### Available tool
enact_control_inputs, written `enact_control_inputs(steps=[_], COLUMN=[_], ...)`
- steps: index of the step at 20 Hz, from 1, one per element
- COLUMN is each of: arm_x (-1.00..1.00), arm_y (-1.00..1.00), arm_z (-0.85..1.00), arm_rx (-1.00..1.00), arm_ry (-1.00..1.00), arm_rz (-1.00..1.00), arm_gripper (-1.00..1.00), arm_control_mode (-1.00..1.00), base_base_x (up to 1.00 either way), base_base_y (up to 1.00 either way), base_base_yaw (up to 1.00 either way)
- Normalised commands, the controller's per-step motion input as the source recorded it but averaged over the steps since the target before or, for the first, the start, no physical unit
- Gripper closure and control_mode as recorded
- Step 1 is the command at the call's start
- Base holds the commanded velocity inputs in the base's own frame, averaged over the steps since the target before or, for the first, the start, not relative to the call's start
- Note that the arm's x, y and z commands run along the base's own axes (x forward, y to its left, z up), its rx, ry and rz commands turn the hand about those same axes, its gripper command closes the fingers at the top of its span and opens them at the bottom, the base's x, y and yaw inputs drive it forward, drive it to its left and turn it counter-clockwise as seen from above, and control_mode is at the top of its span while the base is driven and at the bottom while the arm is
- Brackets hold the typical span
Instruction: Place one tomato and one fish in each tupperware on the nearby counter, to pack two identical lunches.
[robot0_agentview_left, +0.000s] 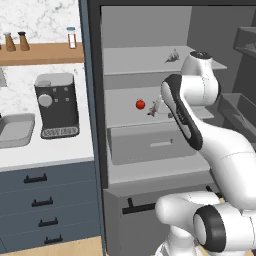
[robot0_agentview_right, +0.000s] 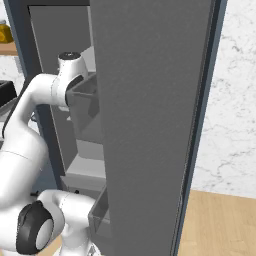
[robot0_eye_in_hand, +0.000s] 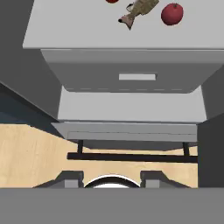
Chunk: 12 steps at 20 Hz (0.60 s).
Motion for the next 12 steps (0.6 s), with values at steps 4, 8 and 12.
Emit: enact_control_inputs(steps=[4, 8, 12], arm_x=[0.01, 0.18, 0.27], arm_y=[-0.01, -0.01, 0.0], arm_z=[-0.42, -0.82, -0.42], arm_rx=[-0.08, -0.16, -0.01], arm_ry=[-0.2, -0.43, -0.35], arm_rz=[-0.03, -0.05, -0.04], arm_gripper=[-1.0, -1.0, -1.0], arm_control_mode=[-1.0, -1.0, -1.0], base_base_x=[0.0, 0.0, 0.0], base_base_y=[0.0, 0.0, 0.0], base_base_yaw=[0.0, 0.0, 0.0])
